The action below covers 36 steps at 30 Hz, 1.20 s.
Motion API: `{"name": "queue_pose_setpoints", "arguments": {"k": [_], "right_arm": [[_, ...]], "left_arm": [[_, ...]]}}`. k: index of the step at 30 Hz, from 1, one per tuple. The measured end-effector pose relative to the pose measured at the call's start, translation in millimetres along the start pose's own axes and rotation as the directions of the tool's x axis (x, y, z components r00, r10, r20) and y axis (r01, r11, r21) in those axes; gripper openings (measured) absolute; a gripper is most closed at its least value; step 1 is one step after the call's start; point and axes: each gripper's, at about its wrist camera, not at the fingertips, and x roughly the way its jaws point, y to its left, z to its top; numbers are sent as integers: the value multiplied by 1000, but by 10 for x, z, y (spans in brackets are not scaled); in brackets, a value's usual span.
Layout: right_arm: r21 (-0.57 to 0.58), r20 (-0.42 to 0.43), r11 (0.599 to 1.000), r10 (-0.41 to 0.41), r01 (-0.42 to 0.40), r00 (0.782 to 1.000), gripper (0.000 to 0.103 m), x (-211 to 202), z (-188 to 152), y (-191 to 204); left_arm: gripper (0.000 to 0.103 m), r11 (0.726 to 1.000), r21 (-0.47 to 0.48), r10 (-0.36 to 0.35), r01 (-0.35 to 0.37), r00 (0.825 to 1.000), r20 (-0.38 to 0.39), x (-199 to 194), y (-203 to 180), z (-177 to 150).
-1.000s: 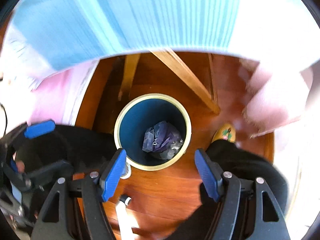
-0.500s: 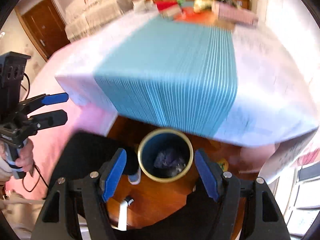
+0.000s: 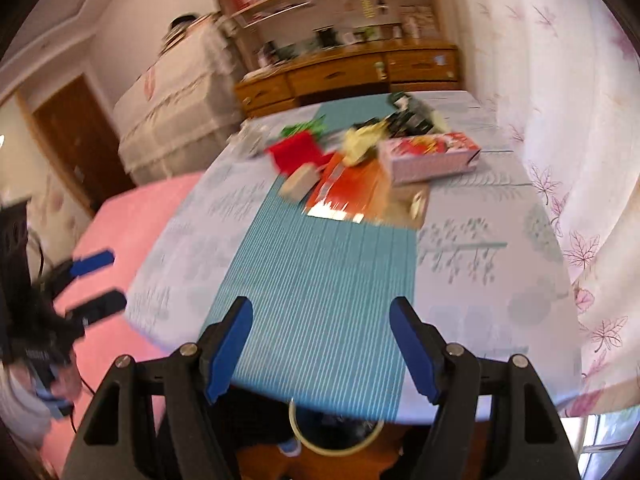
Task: Collect trash
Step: 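Grasp the B.Duck juice box with the right gripper while the left gripper grasps the beige paper cone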
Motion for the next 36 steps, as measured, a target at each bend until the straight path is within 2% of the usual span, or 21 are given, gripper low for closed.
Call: {"name": "queue_pose_setpoints", "arguments": {"k": [5,11,18,20,22,25,28,30,32,36], "right_arm": [[82,-10,996,-26,26,1000,71,267,397,-259],[169,-14,983,-65,66,998,72,565,821,-588],[394,-31,917,-64,71,997,72,988,1264,-1120],[458,-42,886,-58,71,997,78,1118,1352,-1243],[496,-58,865,-51,73,997,81,1236,1410,-1308],[520,-118,844,-82,131,990,81,1424,1491,-1321],[495,-183,842,-141,215,973,81,1603,1548,-1272],[478,-192,844,-173,246,966,81,1682,1581,-1264],[448,-216,842,-224,300,950,82,1776,1617,-1241],[446,-229,833,-247,327,942,82,1843,1631,-1251]], "left_arm": [[102,999,-41,4,-6,998,-58,446,89,409],[102,995,-100,-1,-11,992,-124,1220,260,883],[101,981,-195,-58,14,973,-224,2008,458,1105],[98,977,-211,-66,15,969,-237,2147,489,1117],[98,979,-201,-65,16,968,-241,2222,487,1117],[98,985,-171,-65,23,967,-246,2297,465,1109],[97,988,-154,-62,24,966,-253,2330,471,1098],[96,987,-156,-65,24,964,-260,2365,489,1091],[94,986,-164,-74,31,962,-263,2381,501,1082],[94,986,-165,-78,35,962,-260,2403,518,1090]]}}
